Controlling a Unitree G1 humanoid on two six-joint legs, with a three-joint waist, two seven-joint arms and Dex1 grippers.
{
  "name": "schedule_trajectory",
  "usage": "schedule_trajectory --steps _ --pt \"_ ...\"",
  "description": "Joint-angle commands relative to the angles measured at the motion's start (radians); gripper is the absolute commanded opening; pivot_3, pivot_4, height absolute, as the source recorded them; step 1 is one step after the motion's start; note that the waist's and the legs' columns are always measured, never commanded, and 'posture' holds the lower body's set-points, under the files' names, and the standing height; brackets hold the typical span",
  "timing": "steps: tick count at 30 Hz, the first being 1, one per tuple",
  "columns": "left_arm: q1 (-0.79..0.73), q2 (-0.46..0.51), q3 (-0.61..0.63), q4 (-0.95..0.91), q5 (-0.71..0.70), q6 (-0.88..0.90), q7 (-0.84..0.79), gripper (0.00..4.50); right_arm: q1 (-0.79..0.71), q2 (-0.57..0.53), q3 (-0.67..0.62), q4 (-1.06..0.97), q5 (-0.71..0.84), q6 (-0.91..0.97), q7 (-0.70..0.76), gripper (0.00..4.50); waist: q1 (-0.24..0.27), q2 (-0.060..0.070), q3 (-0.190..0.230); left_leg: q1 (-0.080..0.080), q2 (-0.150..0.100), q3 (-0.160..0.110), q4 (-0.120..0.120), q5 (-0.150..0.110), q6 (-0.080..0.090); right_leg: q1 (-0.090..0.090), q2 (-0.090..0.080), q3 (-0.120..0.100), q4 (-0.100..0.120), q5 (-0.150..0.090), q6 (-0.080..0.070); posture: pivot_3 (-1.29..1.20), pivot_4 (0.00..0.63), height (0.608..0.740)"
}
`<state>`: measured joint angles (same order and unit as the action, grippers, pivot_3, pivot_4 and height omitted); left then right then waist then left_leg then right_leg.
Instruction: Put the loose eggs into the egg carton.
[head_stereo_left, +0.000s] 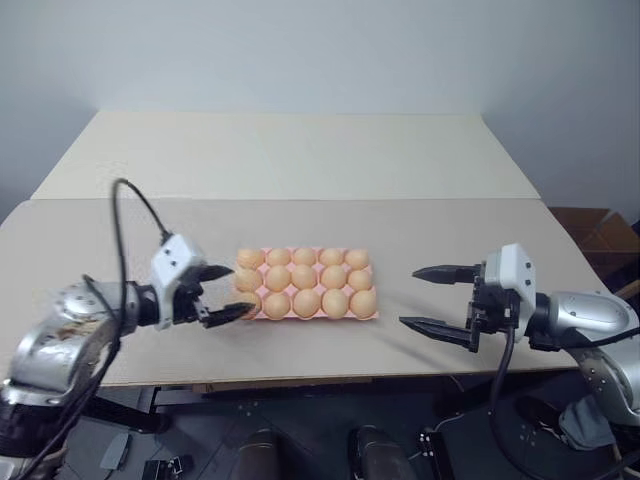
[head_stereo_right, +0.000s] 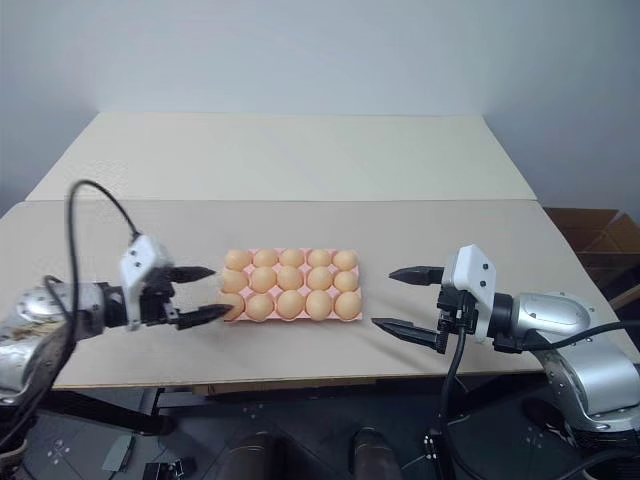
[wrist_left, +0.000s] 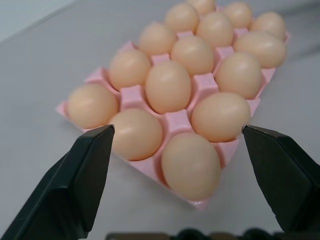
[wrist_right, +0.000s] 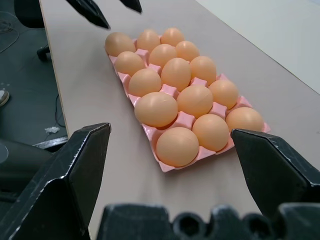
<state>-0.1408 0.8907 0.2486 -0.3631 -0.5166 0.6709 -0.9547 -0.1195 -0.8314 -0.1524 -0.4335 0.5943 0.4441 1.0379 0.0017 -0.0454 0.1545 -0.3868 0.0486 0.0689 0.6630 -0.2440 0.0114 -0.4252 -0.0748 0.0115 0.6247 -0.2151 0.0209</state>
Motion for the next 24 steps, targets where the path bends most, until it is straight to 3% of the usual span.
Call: schedule_trajectory --steps 1,11,24 --pt "0.084 0.034 0.197 -0.061 -0.057 -0.033 -0.051 4.47 0.005 -0.012 -0.036 -0.032 0.023 -0.010 0.012 4.50 -0.002 0.000 0.000 0.000 0.000 0.000 0.000 0.000 0.000 0.000 0.000 0.000 0.000 0.000 0.000 0.00 0.150 0.740" --pt "0.473 -0.039 0.601 -0.098 -0.132 -0.116 -0.205 4.47 -0.014 -0.044 -0.065 0.041 0.019 -0.035 0.086 4.50 -0.003 0.000 0.000 0.002 0.001 0.002 0.000 0.000 0.000 0.000 -0.001 0.000 0.000 -0.007 -0.004 0.00 0.150 0.740" --pt "0.520 -0.069 0.667 -0.203 -0.292 -0.037 -0.101 4.47 -0.054 -0.044 -0.035 0.079 0.006 -0.038 0.121 4.50 0.003 0.000 0.000 0.002 0.001 0.002 0.000 0.000 0.000 0.001 0.000 0.000 0.001 -0.008 -0.004 0.00 0.150 0.740"
